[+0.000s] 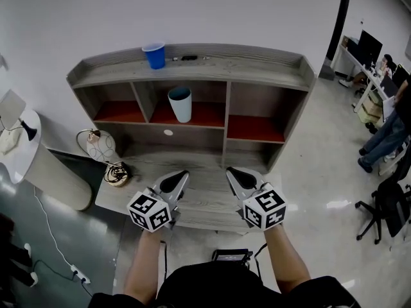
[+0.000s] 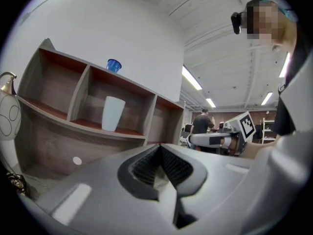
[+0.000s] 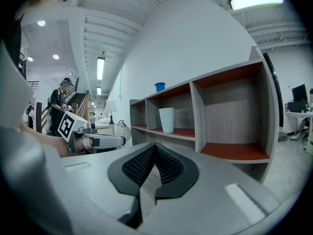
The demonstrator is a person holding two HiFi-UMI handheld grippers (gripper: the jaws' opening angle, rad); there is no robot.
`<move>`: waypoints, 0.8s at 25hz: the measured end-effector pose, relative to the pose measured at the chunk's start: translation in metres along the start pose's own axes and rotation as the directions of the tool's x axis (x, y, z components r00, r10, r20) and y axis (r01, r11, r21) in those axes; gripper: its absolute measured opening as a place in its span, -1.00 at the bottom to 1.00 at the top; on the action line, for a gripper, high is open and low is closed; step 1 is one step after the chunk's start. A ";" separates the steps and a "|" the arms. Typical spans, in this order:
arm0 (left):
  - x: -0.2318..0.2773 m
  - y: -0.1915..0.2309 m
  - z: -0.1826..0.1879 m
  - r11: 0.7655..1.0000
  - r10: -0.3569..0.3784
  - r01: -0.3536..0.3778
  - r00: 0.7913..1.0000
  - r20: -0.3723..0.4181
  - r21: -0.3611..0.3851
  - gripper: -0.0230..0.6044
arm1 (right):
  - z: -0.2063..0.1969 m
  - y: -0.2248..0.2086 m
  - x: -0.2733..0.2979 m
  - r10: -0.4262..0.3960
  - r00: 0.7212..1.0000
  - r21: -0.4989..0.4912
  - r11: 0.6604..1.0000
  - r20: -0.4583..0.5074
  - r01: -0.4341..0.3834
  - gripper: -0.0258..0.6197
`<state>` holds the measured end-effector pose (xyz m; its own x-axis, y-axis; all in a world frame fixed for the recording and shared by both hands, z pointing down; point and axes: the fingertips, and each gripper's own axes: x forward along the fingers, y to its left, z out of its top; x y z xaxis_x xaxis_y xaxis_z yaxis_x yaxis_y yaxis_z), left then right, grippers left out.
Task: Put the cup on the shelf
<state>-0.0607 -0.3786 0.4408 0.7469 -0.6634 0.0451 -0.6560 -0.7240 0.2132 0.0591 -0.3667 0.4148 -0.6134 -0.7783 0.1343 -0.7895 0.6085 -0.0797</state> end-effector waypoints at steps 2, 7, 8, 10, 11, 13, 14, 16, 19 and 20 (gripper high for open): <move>-0.006 -0.003 -0.001 1.000 -0.013 0.013 1.000 -0.009 0.019 -0.93 | -0.001 0.005 -0.001 -0.013 1.000 0.003 1.000 0.001 0.013 -0.88; -0.036 -0.005 -0.005 0.999 -0.022 0.022 1.000 -0.018 0.036 -0.93 | -0.007 0.032 -0.004 -0.024 1.000 -0.013 1.000 -0.020 0.024 -0.88; -0.043 -0.006 -0.006 0.999 -0.026 0.027 1.000 -0.015 0.036 -0.93 | -0.008 0.038 -0.005 -0.026 0.999 -0.011 1.000 -0.023 0.026 -0.88; -0.058 -0.006 -0.006 0.999 -0.032 0.032 0.999 -0.005 0.036 -0.93 | -0.010 0.049 -0.006 -0.030 0.999 -0.003 1.000 -0.029 0.030 -0.88; -0.066 -0.006 -0.006 0.999 -0.031 0.031 1.000 0.000 0.035 -0.93 | -0.011 0.055 -0.007 -0.032 0.999 0.001 0.999 -0.030 0.032 -0.88; -0.083 -0.007 -0.008 0.999 -0.026 0.026 1.000 0.011 0.029 -0.93 | -0.013 0.068 -0.011 -0.038 0.999 0.004 0.999 -0.032 0.038 -0.88; -0.091 -0.007 -0.010 0.999 -0.024 0.024 1.000 0.014 0.027 -0.93 | -0.015 0.075 -0.014 -0.044 0.998 0.003 0.999 -0.033 0.044 -0.88; -0.106 -0.009 -0.014 0.999 -0.022 0.022 1.000 0.018 0.024 -0.93 | -0.019 0.088 -0.019 -0.058 0.998 -0.002 0.998 -0.039 0.058 -0.88; -0.126 -0.016 -0.022 0.999 -0.026 0.026 1.000 0.014 0.020 -0.93 | -0.028 0.108 -0.032 -0.084 0.995 -0.008 0.996 -0.058 0.083 -0.88; -0.132 -0.019 -0.024 0.999 -0.029 0.029 0.999 0.012 0.018 -0.93 | -0.031 0.114 -0.037 -0.090 0.994 -0.007 0.996 -0.063 0.090 -0.88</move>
<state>-0.1443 -0.2732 0.4546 0.7645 -0.6440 0.0269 -0.6357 -0.7464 0.1970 -0.0081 -0.2636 0.4311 -0.5371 -0.8186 0.2034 -0.8414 0.5369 -0.0607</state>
